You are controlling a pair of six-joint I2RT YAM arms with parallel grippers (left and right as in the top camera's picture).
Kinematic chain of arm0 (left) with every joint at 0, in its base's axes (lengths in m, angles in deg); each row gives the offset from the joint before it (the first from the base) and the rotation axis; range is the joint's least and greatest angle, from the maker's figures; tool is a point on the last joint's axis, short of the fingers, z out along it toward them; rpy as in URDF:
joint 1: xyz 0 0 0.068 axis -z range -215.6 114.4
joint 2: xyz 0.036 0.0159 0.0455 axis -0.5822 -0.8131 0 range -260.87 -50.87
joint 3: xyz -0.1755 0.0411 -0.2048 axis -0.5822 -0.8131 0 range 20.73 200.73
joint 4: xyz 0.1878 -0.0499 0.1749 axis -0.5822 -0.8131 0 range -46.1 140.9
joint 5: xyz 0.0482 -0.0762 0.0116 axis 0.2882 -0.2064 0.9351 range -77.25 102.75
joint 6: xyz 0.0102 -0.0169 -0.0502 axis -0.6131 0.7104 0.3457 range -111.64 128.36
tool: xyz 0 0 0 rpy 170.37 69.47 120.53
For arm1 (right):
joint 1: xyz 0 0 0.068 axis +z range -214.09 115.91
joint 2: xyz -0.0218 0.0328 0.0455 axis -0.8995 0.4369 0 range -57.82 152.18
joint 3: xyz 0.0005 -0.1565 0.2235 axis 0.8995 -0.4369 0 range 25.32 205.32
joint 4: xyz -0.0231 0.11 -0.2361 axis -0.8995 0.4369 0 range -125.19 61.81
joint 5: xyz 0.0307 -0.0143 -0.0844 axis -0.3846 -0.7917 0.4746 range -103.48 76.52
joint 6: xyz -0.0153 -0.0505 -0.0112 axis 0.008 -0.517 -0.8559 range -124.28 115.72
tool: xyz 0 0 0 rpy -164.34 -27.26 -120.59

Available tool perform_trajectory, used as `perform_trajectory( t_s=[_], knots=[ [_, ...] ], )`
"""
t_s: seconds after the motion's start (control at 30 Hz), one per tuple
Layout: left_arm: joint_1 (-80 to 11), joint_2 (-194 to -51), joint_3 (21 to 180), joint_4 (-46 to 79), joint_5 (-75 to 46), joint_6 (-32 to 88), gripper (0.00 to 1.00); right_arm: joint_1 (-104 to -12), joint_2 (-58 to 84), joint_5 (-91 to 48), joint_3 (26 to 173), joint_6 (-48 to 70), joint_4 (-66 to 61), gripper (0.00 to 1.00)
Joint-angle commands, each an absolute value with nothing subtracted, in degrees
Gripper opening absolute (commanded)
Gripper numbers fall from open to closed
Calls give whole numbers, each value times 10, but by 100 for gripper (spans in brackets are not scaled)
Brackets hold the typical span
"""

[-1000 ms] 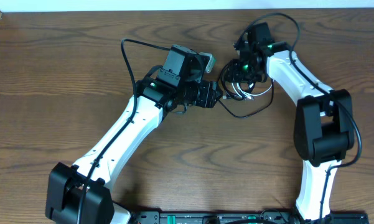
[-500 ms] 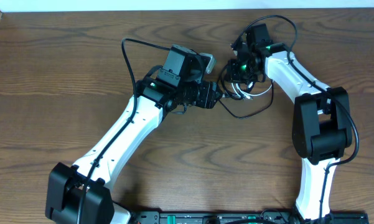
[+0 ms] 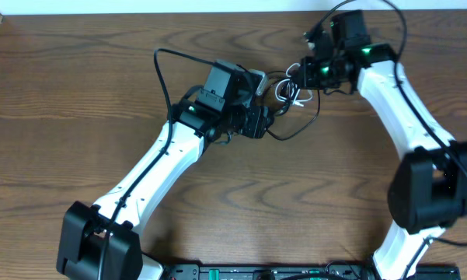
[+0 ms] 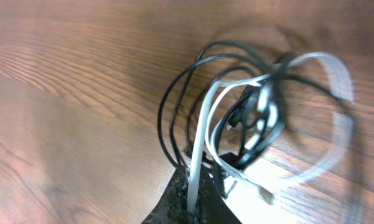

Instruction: Untangle cables

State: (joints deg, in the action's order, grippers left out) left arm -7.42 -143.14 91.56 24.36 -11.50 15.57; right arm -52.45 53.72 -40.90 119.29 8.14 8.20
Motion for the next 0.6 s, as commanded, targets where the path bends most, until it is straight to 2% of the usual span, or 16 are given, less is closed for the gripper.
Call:
perform_trajectory(
  t_s=[0.0,0.17,0.37,0.57],
  knots=[
    [-75,-1434,877,269,-106,144,58,-529,483,-407,1194,63,94,1],
    [-75,-1434,835,329,-106,158,59,-529,432,-404,1194,63,102,1],
    [-75,-1434,816,366,-108,172,71,-529,395,-399,1194,63,114,1],
    [-75,-1434,816,368,-118,172,75,-529,388,-400,1194,64,120,1]
  ],
)
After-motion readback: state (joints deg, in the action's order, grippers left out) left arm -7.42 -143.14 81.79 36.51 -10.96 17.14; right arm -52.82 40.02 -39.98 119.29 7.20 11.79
